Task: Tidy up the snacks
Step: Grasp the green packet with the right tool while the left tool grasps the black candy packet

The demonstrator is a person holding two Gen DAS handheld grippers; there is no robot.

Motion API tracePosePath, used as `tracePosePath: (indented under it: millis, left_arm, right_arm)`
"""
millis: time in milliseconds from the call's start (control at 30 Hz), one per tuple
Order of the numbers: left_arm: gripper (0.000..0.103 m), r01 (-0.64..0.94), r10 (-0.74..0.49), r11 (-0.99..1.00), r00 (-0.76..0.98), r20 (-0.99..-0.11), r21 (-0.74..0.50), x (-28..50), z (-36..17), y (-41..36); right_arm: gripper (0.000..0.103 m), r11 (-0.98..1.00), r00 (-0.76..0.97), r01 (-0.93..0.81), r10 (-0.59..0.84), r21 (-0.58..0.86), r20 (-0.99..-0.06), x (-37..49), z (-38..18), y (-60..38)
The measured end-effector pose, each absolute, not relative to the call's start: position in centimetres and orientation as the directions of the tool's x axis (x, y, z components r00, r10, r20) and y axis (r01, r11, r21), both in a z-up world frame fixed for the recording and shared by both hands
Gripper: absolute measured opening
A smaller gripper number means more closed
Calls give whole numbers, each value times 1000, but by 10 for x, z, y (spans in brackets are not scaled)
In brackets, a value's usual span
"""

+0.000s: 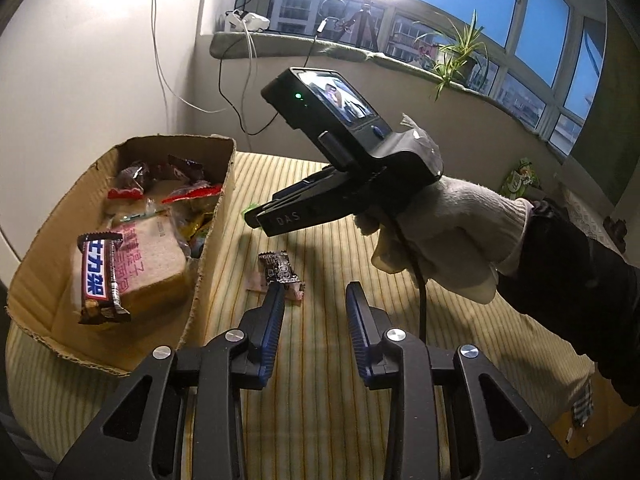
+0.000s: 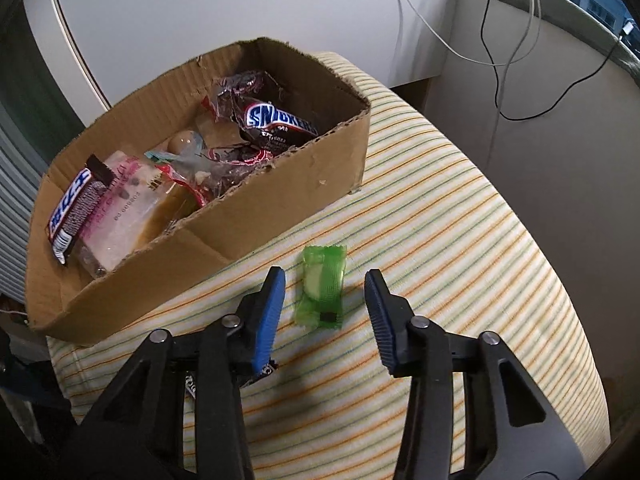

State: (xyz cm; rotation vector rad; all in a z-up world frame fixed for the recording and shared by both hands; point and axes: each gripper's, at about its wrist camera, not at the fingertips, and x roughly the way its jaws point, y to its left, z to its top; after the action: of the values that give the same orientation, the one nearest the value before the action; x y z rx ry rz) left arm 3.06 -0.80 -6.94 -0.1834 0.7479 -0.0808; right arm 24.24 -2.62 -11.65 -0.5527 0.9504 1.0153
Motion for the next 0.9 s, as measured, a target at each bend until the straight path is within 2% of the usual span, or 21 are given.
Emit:
tracePosePath:
  millis: [133, 267, 667, 900]
  left_arm:
    - [28, 4, -136, 981, 726, -674, -195, 33, -73, -7]
    - [27, 2, -136, 981, 717, -683, -193, 39, -76, -7]
    - [27, -10, -69, 995, 682, -728, -104, 75, -96, -27]
    - [27, -52, 54, 998, 669, -741, 25, 98, -108, -39]
  right_arm:
    - [37, 441, 197, -897, 451, 25, -871, 242, -122, -23]
    - [23, 442, 219, -897, 430, -7, -876, 243, -124, -25]
    - [23, 478, 218, -878, 436, 20, -873, 250, -120, -85]
    - [23, 515, 233, -856, 443, 33, -866, 254, -120, -128]
